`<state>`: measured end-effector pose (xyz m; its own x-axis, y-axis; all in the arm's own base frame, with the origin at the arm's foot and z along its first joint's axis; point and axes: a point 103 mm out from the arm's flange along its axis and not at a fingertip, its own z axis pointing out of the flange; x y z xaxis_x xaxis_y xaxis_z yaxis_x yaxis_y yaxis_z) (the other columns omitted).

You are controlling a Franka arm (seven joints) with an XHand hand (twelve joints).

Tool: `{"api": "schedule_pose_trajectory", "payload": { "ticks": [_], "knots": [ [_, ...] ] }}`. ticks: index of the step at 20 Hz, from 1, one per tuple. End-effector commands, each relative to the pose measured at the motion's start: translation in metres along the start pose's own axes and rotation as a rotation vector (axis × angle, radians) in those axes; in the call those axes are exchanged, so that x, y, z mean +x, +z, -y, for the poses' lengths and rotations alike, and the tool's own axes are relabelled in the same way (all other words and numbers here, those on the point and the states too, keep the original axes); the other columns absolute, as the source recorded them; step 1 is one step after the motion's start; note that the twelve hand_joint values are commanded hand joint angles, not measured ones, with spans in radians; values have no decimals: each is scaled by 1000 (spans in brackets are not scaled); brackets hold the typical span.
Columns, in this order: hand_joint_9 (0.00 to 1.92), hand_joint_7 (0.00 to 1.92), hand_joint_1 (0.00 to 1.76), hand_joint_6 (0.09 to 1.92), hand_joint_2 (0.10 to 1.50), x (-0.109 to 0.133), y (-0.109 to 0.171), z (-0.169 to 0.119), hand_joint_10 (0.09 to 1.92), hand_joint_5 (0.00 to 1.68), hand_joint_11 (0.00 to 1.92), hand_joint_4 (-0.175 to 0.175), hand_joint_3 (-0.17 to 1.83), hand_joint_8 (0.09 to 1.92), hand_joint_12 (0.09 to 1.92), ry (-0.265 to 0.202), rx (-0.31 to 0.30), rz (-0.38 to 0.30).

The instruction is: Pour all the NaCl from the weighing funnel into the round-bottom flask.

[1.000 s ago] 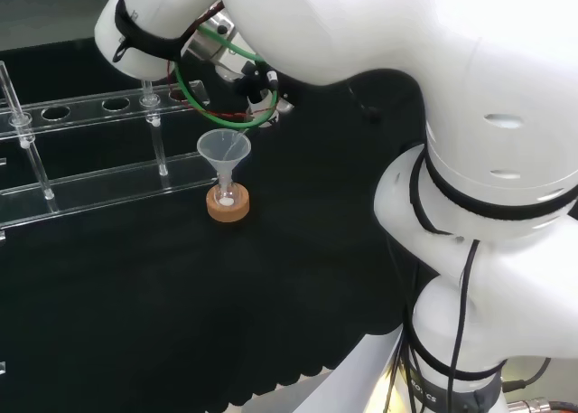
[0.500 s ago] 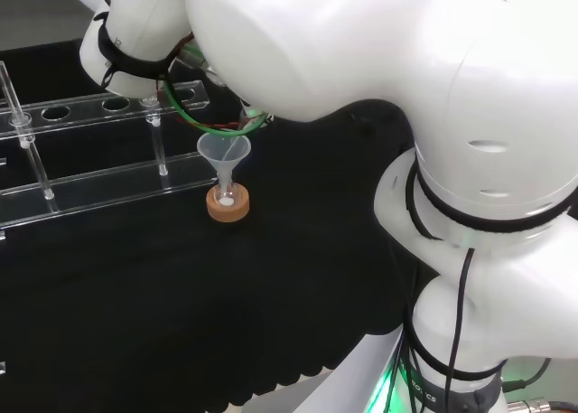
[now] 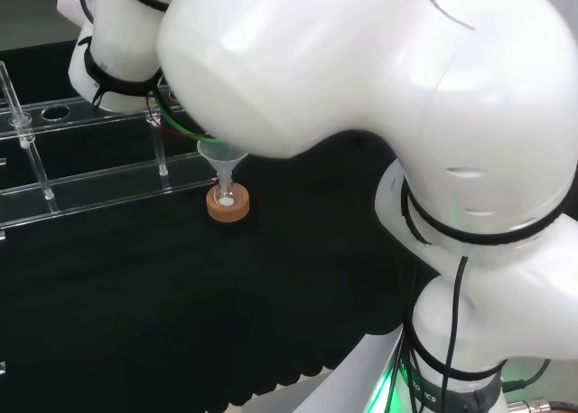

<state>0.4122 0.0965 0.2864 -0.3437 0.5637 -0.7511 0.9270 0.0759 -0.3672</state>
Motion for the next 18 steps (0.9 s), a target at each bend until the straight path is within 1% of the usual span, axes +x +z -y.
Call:
{"api": "schedule_pose_trajectory", "payload": {
  "ticks": [1,9,12,18],
  "knots": [
    [1356,1028,1089,884,708,0,-1,0,87,1156,1076,175,668,542,895,0,7,15],
    [1355,1025,1089,885,709,1,-2,0,87,1155,1076,175,667,542,894,6,10,22],
    [1355,1025,1089,885,709,2,-4,-1,87,1154,1076,175,667,542,894,5,12,36],
    [1355,1024,1089,886,710,3,-5,-2,87,1154,1076,175,666,542,893,7,16,30]
  ]
}}
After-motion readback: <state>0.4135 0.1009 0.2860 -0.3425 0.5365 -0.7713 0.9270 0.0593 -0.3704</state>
